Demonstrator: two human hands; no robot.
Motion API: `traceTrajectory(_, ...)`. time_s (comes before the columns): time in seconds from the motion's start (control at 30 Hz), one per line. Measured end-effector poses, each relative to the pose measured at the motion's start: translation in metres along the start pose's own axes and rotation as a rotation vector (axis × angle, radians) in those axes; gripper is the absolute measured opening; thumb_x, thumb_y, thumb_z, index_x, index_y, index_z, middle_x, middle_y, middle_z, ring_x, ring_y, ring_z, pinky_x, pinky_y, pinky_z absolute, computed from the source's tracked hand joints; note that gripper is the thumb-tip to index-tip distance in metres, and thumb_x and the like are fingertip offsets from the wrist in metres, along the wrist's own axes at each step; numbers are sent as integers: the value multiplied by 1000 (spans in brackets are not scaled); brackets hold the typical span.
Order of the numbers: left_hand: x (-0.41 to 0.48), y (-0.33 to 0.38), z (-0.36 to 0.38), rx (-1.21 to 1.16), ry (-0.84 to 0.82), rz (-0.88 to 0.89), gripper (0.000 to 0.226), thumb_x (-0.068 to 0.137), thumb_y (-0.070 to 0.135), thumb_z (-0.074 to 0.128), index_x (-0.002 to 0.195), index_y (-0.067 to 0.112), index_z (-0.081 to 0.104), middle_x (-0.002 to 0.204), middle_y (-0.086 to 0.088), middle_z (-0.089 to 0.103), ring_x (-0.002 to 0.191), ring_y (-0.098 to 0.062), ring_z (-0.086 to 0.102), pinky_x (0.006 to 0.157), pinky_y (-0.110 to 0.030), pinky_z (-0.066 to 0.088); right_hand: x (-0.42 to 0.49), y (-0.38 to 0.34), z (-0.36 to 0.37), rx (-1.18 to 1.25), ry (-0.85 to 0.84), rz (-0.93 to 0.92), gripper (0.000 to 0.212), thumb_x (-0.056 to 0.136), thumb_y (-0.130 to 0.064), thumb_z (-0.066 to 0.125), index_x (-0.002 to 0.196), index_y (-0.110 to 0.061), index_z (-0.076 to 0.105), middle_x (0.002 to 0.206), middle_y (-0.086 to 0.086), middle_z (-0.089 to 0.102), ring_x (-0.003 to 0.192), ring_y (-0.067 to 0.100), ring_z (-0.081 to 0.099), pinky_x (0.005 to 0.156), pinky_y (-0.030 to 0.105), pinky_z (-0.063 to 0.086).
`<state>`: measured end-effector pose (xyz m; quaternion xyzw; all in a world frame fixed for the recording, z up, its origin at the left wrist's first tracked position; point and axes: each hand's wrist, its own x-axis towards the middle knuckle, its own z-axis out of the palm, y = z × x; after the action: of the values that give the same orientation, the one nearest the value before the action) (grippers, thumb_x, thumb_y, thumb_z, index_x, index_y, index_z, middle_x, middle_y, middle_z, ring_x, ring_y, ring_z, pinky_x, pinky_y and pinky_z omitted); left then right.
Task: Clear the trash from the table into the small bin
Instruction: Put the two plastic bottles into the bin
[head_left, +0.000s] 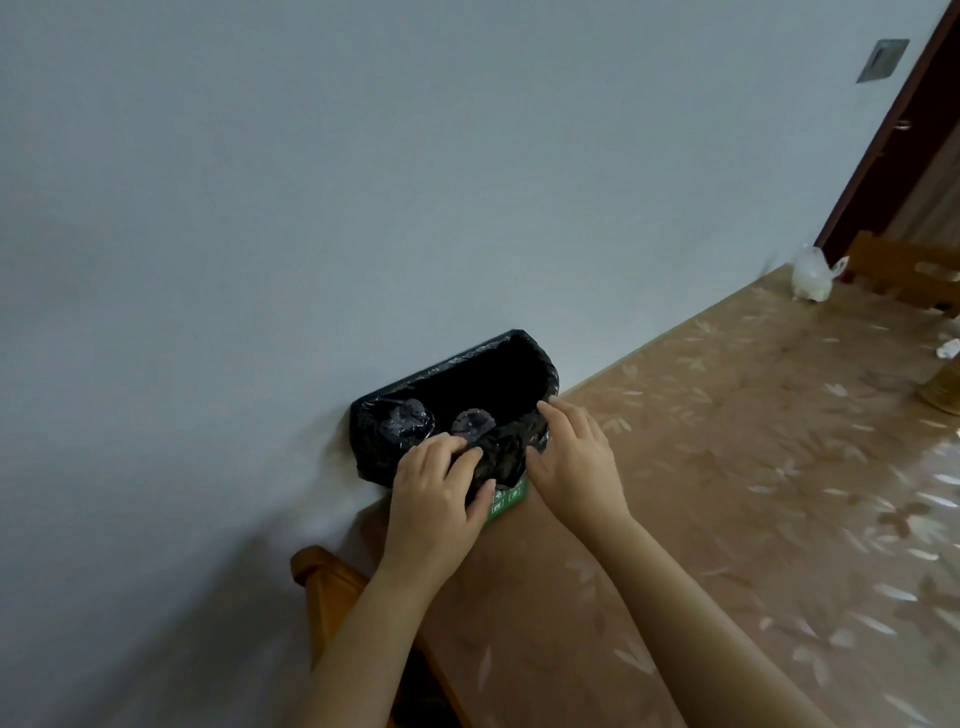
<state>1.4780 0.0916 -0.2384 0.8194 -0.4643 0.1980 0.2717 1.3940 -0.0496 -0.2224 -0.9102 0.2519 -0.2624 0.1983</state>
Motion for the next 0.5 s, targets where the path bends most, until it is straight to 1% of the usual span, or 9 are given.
traceTrajectory(0.13,-19,28,-16,-9,-54,26,34,78,22,68,107,7,62,109,-15,63,111,-32,53,93,-51,45,-38,-8,-25,-61,-23,47,47,82,-14,57,127,-5,44,134,15,47,125,33,39,105,48,32)
traceTrajectory(0.2,-28,44,-23,-14,-80,45,35,77,22,68,107,6,62,110,-16,64,113,-33,53,94,-52,44,-60,-11,-38,-120,-33,68,46,85,-17,55,128,-8,43,136,13,45,127,31,36,106,48,29)
traceTrajectory(0.27,-39,59,-29,-39,-94,64,35,78,23,66,108,6,62,112,-17,63,114,-33,52,95,-54,42,-86,-12,-50,-187,-62,96,49,86,-22,53,131,-11,39,141,11,40,131,28,30,109,45,24)
traceTrajectory(0.33,-50,72,-33,-94,-99,91,34,83,28,58,111,8,61,115,-16,62,117,-32,51,97,-54,38,-113,-12,-61,-232,-51,135,50,86,-24,55,132,-12,39,143,10,37,133,27,28,110,45,22)
traceTrajectory(0.4,-61,86,-35,-133,-107,120,38,86,34,47,113,10,60,117,-14,61,118,-31,49,98,-53,37,-140,-12,-70,-256,-5,177,50,84,-22,59,130,-10,42,140,13,41,132,30,32,108,49,24)
traceTrajectory(0.43,-67,93,-34,-155,-116,135,39,86,35,46,114,11,59,118,-14,61,118,-31,49,98,-53,38,-154,-11,-73,-266,16,199,50,82,-21,61,128,-9,44,139,14,43,131,31,34,107,51,26)
traceTrajectory(0.5,-78,111,-31,-215,-147,153,36,86,31,54,116,11,57,120,-15,60,119,-31,47,100,-54,38,-179,-9,-82,-280,39,251,50,81,-20,63,127,-9,46,138,14,45,130,32,35,106,53,27)
